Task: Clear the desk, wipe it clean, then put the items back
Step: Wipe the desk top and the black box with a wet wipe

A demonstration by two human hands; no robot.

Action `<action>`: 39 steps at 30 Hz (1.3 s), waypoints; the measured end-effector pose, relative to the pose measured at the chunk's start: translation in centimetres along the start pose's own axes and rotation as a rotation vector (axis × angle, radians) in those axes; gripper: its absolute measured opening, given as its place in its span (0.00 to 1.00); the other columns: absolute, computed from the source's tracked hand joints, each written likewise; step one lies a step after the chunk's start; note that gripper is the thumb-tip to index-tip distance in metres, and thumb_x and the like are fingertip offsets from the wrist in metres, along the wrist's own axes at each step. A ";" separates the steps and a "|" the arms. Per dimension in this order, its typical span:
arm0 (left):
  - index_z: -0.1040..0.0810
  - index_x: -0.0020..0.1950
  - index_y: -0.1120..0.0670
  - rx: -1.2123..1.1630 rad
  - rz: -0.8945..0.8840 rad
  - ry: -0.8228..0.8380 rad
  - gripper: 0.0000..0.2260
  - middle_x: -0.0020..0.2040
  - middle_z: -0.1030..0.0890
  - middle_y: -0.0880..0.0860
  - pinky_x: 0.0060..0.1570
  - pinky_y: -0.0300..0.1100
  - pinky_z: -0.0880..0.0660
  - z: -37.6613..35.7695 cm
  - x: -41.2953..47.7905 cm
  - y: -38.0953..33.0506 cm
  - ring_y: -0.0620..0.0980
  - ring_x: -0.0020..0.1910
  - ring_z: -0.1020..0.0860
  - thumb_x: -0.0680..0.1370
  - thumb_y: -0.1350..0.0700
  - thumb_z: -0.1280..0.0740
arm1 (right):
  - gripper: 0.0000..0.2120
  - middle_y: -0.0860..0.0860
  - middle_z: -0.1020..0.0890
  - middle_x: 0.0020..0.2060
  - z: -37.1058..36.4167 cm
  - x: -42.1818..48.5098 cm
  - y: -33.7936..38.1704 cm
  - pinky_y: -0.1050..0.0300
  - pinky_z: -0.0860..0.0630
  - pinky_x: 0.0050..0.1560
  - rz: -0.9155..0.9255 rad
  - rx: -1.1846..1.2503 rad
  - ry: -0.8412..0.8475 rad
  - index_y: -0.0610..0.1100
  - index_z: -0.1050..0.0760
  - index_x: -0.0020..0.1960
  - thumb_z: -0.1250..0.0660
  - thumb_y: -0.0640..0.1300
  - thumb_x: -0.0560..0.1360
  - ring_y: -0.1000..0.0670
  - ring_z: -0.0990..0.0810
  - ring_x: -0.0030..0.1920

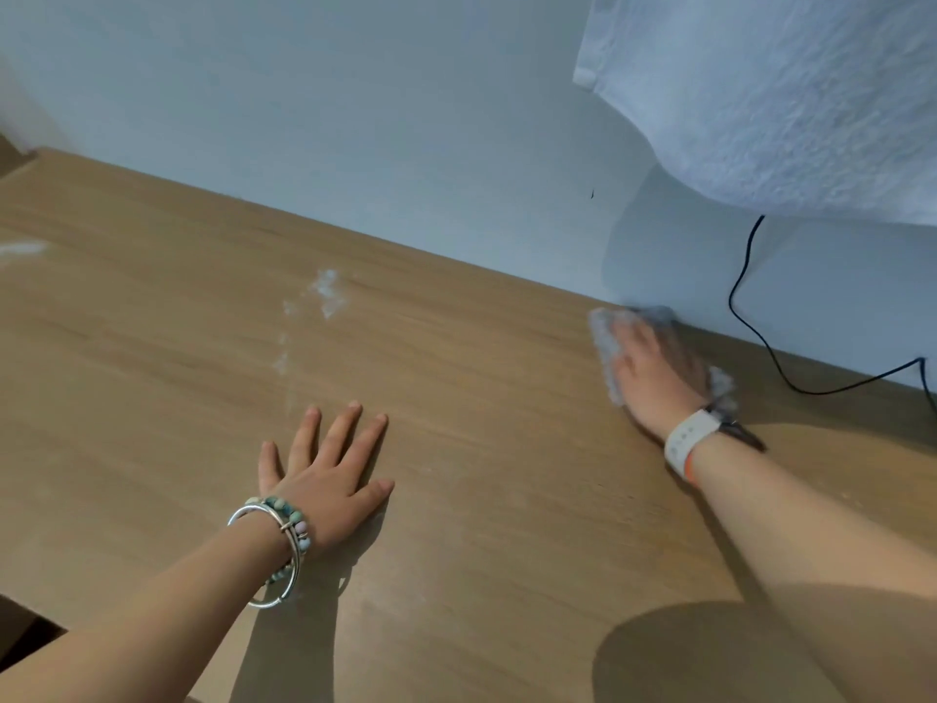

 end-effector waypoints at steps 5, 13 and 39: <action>0.66 0.71 0.33 -0.008 0.013 0.007 0.33 0.74 0.66 0.38 0.70 0.60 0.60 -0.1 0.0 0.4 0.51 0.75 0.66 0.67 0.34 0.59 | 0.23 0.54 0.50 0.77 -0.8 -2.9 4.9 0.46 0.49 0.73 0.052 0.046 0.049 0.57 0.51 0.76 0.57 0.51 0.82 0.51 0.52 0.76; 0.64 0.72 0.34 -0.014 -0.008 -0.019 0.27 0.75 0.65 0.39 0.70 0.60 0.60 0.2 0.0 0.0 0.52 0.75 0.66 0.79 0.38 0.51 | 0.24 0.54 0.32 0.71 -1.1 -7.4 9.2 0.48 0.36 0.68 0.370 -0.045 0.023 0.55 0.38 0.73 0.54 0.51 0.78 0.49 0.34 0.71; 0.61 0.76 0.43 0.071 -0.023 -0.166 0.35 0.76 0.65 0.43 0.71 0.58 0.59 0.5 -5.3 9.1 0.47 0.74 0.66 0.70 0.33 0.67 | 0.25 0.57 0.36 0.73 -3.0 -14.0 14.8 0.50 0.40 0.70 0.293 -0.026 0.045 0.57 0.42 0.74 0.60 0.53 0.79 0.52 0.38 0.73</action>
Point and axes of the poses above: each hand's wrist, its own x-axis towards the middle knuckle, its own z-axis out of the back of the hand, y = z × x, the point moved 10 cm from there along x, towards the middle knuckle
